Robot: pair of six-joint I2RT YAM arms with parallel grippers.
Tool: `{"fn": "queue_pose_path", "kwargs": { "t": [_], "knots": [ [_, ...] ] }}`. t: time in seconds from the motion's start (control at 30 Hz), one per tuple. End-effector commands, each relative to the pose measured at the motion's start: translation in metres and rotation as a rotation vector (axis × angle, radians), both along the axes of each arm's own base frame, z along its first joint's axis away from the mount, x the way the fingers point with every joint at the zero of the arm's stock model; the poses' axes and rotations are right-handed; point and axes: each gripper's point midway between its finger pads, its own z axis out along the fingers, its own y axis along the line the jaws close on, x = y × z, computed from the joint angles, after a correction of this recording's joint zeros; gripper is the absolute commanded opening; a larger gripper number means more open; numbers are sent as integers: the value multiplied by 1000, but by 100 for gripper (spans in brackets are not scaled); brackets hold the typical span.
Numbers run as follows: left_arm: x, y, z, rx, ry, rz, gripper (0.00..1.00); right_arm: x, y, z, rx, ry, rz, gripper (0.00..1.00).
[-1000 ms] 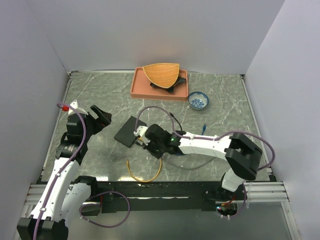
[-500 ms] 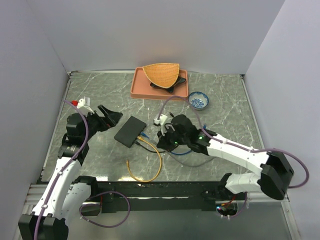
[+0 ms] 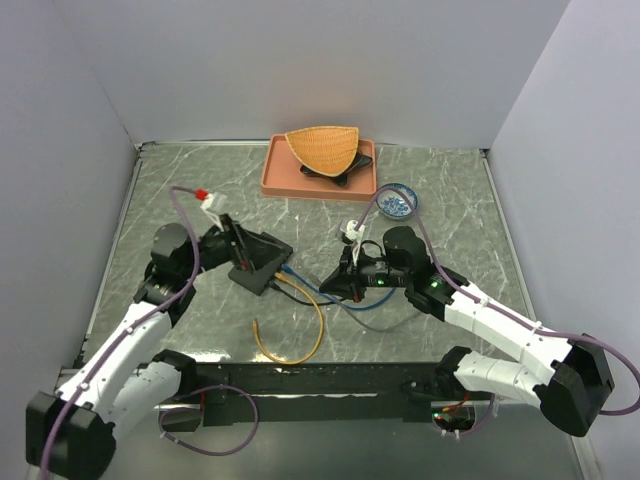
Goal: Insert the plug into the switch port
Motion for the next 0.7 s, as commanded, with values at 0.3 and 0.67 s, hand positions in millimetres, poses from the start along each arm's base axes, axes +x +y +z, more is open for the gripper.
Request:
{"fn": "queue_pose_path", "kwargs": {
  "t": [0.3, 0.67],
  "knots": [
    [-9, -73, -20, 192, 31, -218, 69, 15, -2, 15, 43, -38, -72, 0],
    [-18, -94, -26, 235, 33, -289, 49, 20, -5, 11, 30, -34, -100, 0]
  ]
}}
